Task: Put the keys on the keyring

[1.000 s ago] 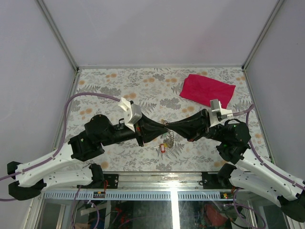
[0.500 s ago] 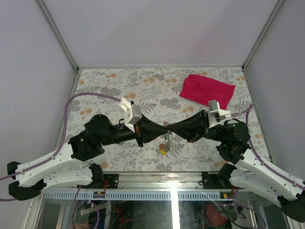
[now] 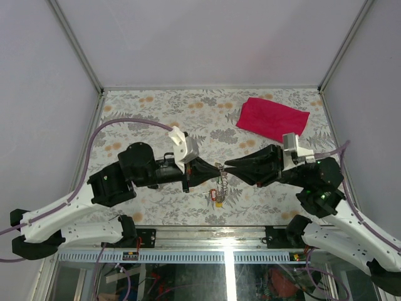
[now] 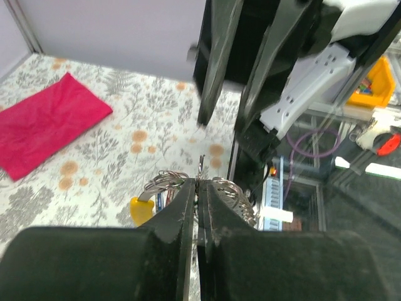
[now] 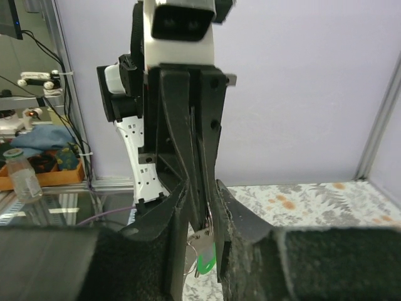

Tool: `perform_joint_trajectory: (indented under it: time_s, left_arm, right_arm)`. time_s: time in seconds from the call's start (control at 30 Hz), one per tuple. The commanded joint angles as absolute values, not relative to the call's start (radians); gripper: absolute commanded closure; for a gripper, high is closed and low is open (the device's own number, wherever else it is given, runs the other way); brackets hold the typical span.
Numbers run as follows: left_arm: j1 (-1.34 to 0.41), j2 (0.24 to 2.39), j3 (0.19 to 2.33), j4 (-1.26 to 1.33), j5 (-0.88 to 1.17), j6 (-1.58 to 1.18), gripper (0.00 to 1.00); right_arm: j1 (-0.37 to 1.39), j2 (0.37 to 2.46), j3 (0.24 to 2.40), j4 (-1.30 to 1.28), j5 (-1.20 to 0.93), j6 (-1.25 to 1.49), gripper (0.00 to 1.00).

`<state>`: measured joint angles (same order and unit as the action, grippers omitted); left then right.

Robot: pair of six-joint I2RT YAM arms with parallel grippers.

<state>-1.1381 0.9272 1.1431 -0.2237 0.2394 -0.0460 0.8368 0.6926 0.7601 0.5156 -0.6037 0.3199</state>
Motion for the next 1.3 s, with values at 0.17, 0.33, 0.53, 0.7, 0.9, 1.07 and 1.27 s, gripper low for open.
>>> perform_joint_trajectory:
  time_s: [0.17, 0.33, 0.53, 0.7, 0.9, 1.07, 1.27]
  left_arm:
    - [-1.143, 1.079, 1.463, -0.781, 0.275, 0.22, 1.0]
    - [-1.143, 1.213, 1.651, -1.046, 0.227, 0.335, 1.0]
    - [-1.143, 1.328, 1.791, -1.239, 0.169, 0.388, 1.0]
    - [-1.148, 1.337, 1.809, -1.249, 0.172, 0.39, 1.0]
    - [-1.153, 1.349, 1.818, -1.25, 0.176, 0.39, 1.0]
    - [-1.157, 1.354, 1.827, -1.251, 0.175, 0.393, 1.0]
    - [-1.161, 1.358, 1.832, -1.251, 0.177, 0.396, 1.0]
  right_arm:
    - [0.834, 0.675, 1.004, -0.001, -0.674, 0.066, 0.71]
    - [0.834, 0.74, 1.068, -0.161, -0.742, 0.012, 0.69]
    - [0.834, 0.776, 1.049, -0.184, -0.77, -0.005, 0.68]
    - [0.834, 0.797, 1.001, -0.106, -0.798, 0.021, 0.68]
    - [0.834, 0.843, 0.948, 0.043, -0.85, 0.088, 0.69]
    - [0.834, 0.883, 0.931, 0.11, -0.866, 0.114, 0.69]
    - [0.834, 0.898, 0.913, 0.13, -0.855, 0.114, 0.69]
